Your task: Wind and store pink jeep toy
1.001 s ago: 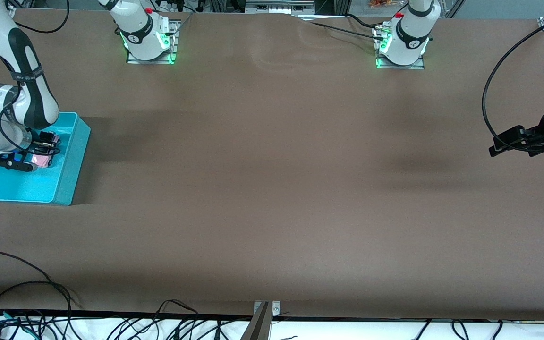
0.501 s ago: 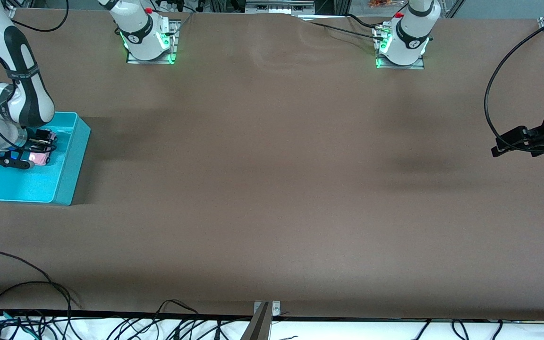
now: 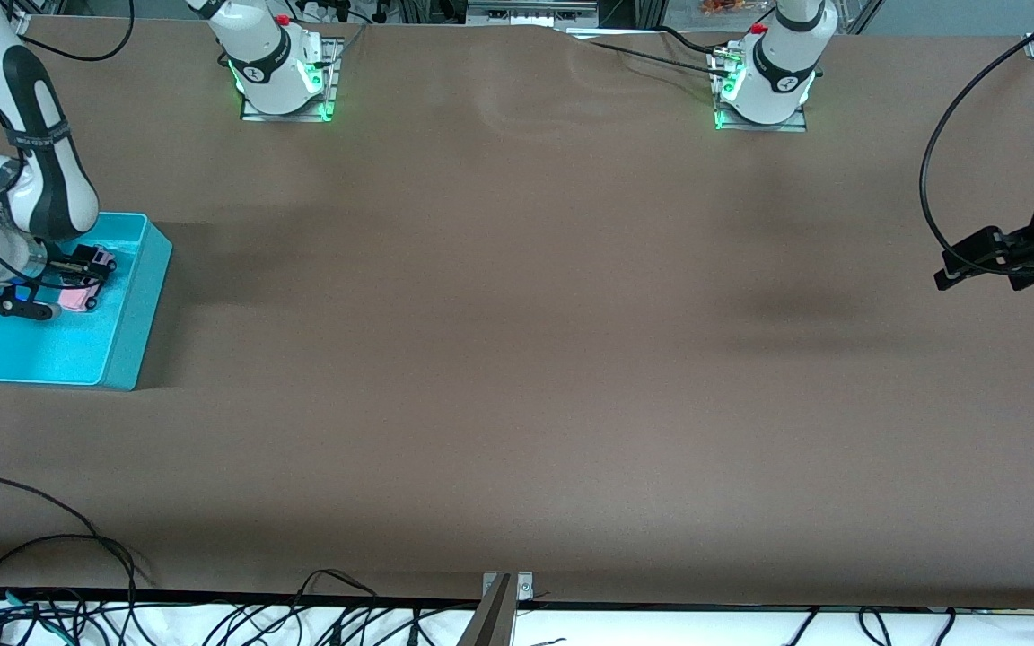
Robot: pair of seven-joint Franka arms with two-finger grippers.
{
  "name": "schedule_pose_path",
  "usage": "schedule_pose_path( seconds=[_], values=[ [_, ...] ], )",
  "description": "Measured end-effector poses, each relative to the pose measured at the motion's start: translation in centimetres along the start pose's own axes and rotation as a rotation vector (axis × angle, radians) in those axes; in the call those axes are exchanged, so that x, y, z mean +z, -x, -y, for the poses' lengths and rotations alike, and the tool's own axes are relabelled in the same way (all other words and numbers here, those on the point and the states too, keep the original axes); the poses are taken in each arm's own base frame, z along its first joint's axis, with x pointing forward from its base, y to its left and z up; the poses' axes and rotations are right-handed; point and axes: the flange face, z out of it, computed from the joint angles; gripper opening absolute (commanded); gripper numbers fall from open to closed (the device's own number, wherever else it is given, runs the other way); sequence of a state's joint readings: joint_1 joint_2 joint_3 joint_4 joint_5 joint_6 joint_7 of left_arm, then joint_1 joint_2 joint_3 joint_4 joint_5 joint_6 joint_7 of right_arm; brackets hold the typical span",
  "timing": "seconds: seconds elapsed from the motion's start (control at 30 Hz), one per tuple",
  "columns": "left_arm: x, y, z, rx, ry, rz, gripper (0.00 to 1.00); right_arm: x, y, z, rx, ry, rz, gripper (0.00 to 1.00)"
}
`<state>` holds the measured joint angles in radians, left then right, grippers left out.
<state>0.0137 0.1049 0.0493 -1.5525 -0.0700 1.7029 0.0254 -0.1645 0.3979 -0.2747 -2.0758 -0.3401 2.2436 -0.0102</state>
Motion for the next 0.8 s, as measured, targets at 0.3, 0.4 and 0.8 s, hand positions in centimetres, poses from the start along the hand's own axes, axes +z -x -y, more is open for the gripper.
schedule_pose_path(
  seconds=[0.3,0.4,0.8],
  values=[
    [0.2,1.7,-0.9,-0.004,-0.010,-0.004,1.00,-8.4,0.5,3.7,-0.071,0.005,0.070,1.00],
    [0.1,1.8,-0.9,-0.004,-0.011,-0.004,1.00,-11.4,0.9,5.5,-0.102,0.011,0.069,1.00],
    [0.3,1.8,-0.9,-0.006,-0.011,-0.004,1.00,-23.2,3.9,10.2,-0.091,-0.034,-0.015,1.00]
  ],
)
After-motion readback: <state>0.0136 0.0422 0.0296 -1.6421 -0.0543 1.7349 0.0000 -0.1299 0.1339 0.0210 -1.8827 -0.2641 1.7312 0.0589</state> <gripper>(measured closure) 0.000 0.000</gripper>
